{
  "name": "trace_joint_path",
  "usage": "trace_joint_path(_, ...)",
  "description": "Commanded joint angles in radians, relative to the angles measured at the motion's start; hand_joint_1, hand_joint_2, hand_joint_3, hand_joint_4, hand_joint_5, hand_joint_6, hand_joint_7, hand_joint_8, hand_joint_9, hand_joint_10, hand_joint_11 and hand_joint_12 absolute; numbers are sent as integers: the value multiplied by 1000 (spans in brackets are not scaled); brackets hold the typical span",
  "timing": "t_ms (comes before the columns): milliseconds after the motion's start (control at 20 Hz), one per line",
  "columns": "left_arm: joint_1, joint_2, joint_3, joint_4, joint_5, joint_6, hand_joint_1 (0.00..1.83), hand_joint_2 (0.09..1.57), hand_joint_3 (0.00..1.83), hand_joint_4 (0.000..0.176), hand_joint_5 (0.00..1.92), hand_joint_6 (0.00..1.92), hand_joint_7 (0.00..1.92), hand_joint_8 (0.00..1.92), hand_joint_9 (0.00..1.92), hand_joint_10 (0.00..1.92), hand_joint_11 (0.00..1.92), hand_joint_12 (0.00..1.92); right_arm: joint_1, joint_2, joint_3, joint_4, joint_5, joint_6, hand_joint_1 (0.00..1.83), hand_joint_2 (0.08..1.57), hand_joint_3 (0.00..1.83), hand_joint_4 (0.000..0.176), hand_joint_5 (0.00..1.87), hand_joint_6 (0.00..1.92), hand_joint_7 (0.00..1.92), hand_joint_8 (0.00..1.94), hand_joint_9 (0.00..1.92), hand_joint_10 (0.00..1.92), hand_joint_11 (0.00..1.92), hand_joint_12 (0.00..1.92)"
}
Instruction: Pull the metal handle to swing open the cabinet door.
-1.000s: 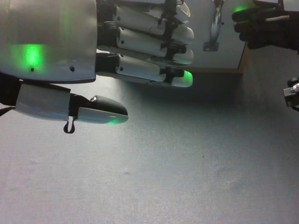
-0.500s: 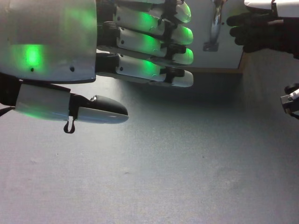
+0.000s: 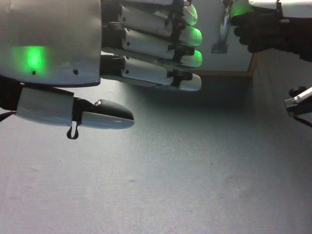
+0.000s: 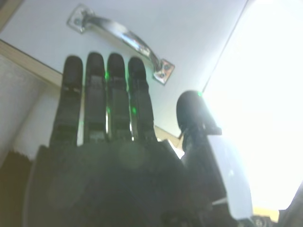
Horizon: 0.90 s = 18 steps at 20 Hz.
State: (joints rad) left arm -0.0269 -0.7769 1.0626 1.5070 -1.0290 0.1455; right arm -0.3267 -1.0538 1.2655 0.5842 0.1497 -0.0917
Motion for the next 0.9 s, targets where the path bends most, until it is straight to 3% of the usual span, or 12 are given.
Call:
trace_joint_path(0,-8,7,1,-96,-24,9,0,1483,0,0,481,11,469,9,415,7,76,742,12,-2,11,7,109,6,0,1523,0,0,460,1,440,2,389,3,0,978)
trace_joint_path(300,-8,7,1,-96,-24,9,0,1481,2,0,468,0,486,1,435,4,61,797,8,-35,41,7,116,0,0,1511,0,0,478,6,454,4,404,6,0,992)
trace_joint_path(850,-8,7,1,-96,-24,9,0,1503,6,0,473,0,486,0,434,0,68,811,-12,-30,-10,-20,115,-79,0,1524,2,0,438,2,414,1,349,0,0,875)
